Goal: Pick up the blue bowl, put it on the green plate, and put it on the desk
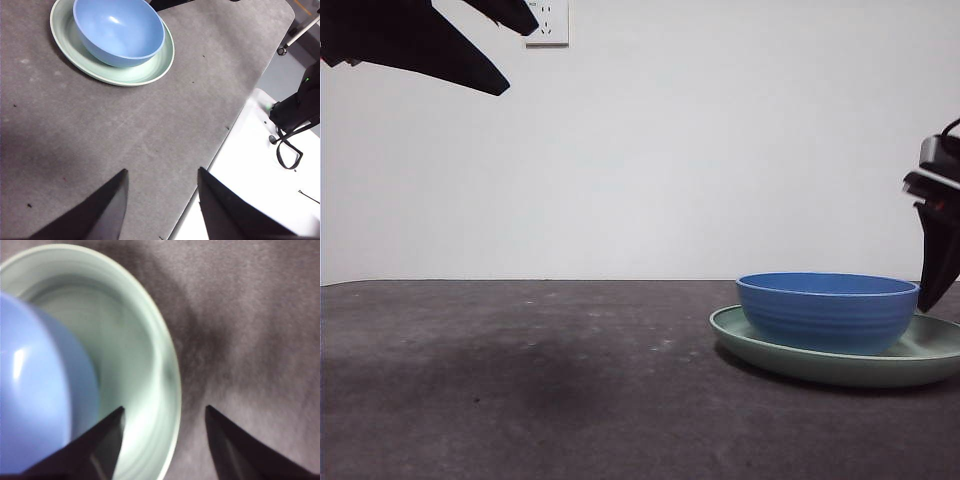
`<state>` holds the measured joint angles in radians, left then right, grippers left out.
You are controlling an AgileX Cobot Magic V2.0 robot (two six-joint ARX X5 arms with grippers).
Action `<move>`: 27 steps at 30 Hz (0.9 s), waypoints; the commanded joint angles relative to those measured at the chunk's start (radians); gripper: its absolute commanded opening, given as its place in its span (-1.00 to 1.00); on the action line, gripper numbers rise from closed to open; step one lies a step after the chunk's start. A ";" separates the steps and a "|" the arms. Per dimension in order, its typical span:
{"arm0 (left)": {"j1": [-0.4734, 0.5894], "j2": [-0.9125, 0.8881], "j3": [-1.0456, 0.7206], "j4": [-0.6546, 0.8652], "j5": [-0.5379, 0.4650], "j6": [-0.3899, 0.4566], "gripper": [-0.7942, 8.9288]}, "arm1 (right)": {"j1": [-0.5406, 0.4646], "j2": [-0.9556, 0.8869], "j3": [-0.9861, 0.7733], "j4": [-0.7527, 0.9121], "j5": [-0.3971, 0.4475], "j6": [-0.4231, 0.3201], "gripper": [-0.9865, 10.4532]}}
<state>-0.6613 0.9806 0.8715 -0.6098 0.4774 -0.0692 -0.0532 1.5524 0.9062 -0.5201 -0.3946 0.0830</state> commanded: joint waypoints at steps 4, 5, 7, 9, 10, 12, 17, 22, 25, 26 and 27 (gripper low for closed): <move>-0.006 0.003 0.008 0.004 0.006 0.005 -0.37 | 0.000 0.066 0.016 0.043 -0.012 0.003 -0.59; -0.006 0.003 0.008 0.004 0.006 0.005 -0.37 | 0.000 0.071 0.016 0.049 -0.019 0.003 -0.60; -0.007 0.003 0.008 0.004 0.006 0.005 -0.37 | 0.000 0.076 0.016 0.057 -0.024 0.003 -0.69; -0.006 0.003 0.008 0.004 0.006 0.005 -0.37 | 0.000 0.078 0.016 0.067 -0.024 0.003 -0.78; -0.006 0.003 0.008 0.004 0.006 0.005 -0.37 | 0.000 0.078 0.016 0.069 -0.024 0.003 -0.81; -0.006 0.003 0.008 0.004 0.006 0.005 -0.37 | 0.000 0.078 0.016 0.071 -0.024 0.004 -0.81; -0.006 0.003 0.008 0.004 0.006 0.005 -0.37 | -0.005 0.077 0.016 0.075 -0.025 0.007 -0.81; -0.006 0.003 0.008 0.004 0.006 0.005 -0.37 | -0.004 0.040 0.016 0.084 -0.046 0.014 -0.81; -0.006 0.003 0.008 0.004 0.006 0.005 -0.37 | -0.004 -0.006 0.016 0.098 -0.092 0.040 -0.81; -0.007 0.003 0.008 0.004 0.006 0.005 -0.37 | -0.004 -0.022 0.016 0.101 -0.105 0.048 -0.81; -0.006 0.003 0.008 0.004 0.006 0.005 -0.37 | -0.004 -0.040 0.016 0.103 -0.115 0.056 -0.81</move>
<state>-0.6613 0.9806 0.8715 -0.6098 0.4770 -0.0692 -0.0574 1.5143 0.9062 -0.4290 -0.4870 0.1066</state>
